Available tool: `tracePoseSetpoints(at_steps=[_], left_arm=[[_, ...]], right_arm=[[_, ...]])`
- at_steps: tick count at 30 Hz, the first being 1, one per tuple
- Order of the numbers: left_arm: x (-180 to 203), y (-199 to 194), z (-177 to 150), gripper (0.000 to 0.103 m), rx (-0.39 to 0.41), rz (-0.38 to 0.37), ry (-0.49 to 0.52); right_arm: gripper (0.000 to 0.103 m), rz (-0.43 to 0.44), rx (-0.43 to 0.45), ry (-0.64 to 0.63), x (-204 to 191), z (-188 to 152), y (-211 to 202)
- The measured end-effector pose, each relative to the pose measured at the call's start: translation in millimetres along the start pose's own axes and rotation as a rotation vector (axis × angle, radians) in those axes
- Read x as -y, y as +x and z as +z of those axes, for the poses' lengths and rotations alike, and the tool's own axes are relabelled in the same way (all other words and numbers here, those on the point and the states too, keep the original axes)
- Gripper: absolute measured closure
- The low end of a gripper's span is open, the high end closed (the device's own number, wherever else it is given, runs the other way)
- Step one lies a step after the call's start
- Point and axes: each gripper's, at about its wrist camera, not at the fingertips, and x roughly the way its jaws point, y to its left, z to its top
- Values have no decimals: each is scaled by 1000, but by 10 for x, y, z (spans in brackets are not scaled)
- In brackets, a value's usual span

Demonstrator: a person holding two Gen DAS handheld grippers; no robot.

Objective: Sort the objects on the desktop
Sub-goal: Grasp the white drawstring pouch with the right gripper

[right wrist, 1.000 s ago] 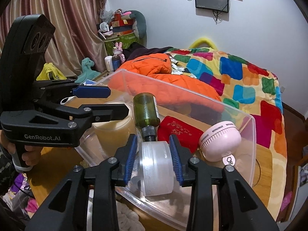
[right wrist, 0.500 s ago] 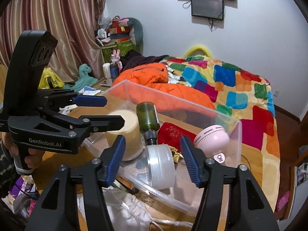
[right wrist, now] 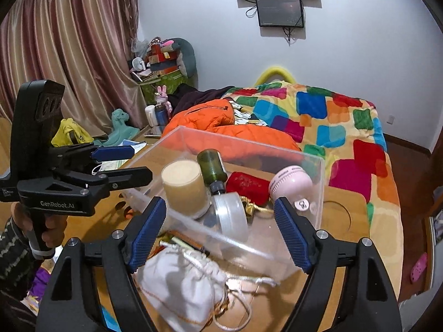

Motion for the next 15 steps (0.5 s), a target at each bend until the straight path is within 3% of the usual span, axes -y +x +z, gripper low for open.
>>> tracePoseSetpoints(at_steps=[9,11,15], left_arm=[[-13,-57,-228,28,-32,1,-29],[7,-102,-290,24,-14,32,-16],[68,-148,-375,20,-16,37,-7]], right_arm=[[24,10,-27,-9,-159,-265,-94],[19,10,-38,-13,-195,-337,-80],[19,19,-61,-30,-280,-476,-47]])
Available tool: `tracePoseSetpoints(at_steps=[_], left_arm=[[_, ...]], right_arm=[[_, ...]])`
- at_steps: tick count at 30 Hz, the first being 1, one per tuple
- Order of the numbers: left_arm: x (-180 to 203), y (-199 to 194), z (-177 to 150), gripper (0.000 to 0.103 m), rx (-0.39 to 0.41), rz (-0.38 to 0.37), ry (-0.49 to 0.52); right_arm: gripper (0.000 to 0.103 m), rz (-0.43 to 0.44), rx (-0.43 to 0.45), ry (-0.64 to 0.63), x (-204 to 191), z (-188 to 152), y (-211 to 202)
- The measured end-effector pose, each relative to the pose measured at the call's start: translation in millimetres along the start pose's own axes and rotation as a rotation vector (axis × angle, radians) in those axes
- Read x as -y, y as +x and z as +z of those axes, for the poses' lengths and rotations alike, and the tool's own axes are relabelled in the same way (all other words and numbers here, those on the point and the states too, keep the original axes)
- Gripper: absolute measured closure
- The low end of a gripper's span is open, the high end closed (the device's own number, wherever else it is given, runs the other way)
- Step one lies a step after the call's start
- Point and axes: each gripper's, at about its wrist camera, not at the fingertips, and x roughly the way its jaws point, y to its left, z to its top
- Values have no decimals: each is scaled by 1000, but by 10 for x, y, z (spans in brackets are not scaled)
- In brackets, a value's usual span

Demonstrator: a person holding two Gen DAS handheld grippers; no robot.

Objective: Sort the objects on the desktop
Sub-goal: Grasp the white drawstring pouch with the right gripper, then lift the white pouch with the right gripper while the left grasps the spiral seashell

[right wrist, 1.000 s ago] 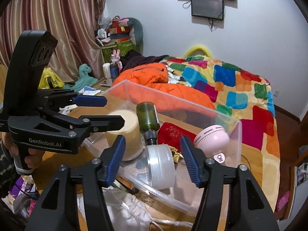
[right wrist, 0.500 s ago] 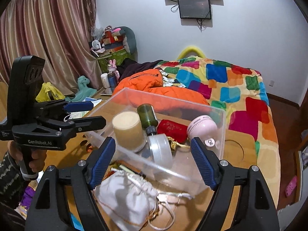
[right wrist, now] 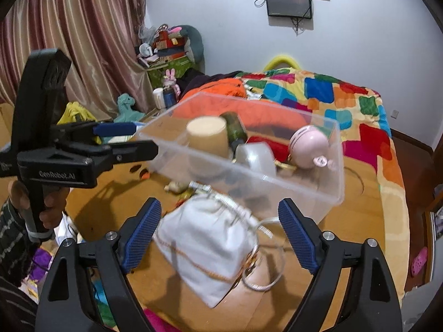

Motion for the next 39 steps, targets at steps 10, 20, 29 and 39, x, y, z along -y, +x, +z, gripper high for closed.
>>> tracePoseSetpoints(at_steps=[10,20,29,39], left_arm=[[37,-149,-184,20,18,-21,-5],[-13,-80,-418,20,-33,-38,-27],[-74,162,-515,21,-90,-30,-63],[-110,299,-497,21,-118,-21,-76]], right_arm=[[18,18,-54,51,-2,-202,139],[6,25,-79,47,-156,-301,288],[7,-110,-79,-66,-371,-371,477],[38,-65,-42,-13,-145,-383,401]])
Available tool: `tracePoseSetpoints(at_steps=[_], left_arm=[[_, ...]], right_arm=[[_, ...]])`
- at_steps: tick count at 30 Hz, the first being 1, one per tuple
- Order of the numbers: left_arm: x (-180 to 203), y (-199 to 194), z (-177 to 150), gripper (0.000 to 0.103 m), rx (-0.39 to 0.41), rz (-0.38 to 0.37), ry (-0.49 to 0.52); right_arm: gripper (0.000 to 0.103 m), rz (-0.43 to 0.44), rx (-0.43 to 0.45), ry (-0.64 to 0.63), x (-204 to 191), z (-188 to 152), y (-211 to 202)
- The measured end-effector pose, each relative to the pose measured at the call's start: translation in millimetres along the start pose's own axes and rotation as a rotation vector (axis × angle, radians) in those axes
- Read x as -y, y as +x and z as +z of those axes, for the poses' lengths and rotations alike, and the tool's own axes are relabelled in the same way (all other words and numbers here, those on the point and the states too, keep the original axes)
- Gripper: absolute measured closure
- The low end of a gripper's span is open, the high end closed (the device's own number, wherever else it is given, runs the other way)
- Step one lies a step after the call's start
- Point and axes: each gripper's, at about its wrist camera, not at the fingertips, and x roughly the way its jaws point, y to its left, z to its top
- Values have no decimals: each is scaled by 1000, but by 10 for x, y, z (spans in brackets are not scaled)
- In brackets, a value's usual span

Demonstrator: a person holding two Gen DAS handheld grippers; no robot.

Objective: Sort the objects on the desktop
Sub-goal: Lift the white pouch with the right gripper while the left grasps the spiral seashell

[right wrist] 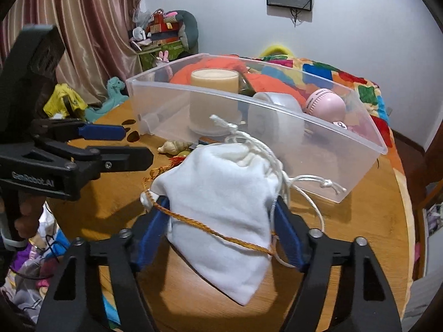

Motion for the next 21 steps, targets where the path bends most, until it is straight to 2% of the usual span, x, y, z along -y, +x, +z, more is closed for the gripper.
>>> tracePoseSetpoints(at_steps=[2,5,10,21], left_arm=[[5,22,2,22,-6,6,6],[20,57,3,24,-15,21,15],[25,109,15,30,-29,36,16],[93,206,67,40,-34,58,25]], right_arm=[[49,18,5,21,35,-3,-21],[55,69,16,66,128,-18,-72],[56,111,28,104,216,-66,-145],[59,79,39,167,492,-195,-347]])
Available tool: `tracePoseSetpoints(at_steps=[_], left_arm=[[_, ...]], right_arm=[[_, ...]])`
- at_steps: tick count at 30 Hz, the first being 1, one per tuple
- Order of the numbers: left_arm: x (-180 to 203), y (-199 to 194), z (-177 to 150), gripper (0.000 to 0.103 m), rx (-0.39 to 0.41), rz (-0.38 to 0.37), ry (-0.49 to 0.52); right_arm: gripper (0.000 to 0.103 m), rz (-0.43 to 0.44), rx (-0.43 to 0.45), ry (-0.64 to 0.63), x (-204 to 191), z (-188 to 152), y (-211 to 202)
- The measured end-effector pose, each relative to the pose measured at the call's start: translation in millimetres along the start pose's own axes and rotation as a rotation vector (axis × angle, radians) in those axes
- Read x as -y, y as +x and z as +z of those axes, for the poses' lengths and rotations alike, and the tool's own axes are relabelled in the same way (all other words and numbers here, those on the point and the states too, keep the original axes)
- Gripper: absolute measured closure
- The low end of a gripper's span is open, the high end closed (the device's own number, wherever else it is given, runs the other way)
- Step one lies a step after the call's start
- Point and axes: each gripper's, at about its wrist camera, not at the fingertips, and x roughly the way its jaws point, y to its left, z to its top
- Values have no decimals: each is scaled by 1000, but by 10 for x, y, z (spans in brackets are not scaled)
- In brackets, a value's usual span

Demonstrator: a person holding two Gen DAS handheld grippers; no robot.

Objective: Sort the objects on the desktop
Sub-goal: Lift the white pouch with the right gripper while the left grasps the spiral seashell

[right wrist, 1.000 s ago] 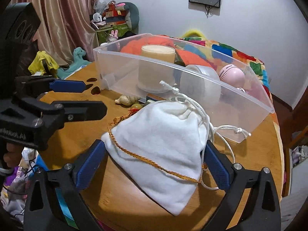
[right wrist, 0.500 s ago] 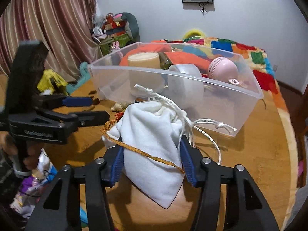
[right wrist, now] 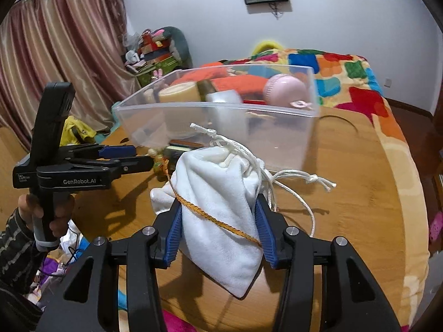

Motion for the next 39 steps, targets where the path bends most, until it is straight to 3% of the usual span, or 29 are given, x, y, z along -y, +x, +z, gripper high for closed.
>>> tracePoseSetpoints(at_steps=[12,17,21,24,39], left_arm=[[164,120,89,49,3,59,13],[241,154,87,56,14,113,32],[270,164,82,69,24,132,35],[289,162,78,77,29,126,44],[132,-22,31,77,48,38,-7]], right_arm=[[60,-20,8,-11,195,-37,-77],[60,-10,10,-19,199,-57,-74],[60,3,14,-11,199,-85,-100],[60,6,15,-5,202,-80,-98],[60,8,52,-14,91,72,-242]])
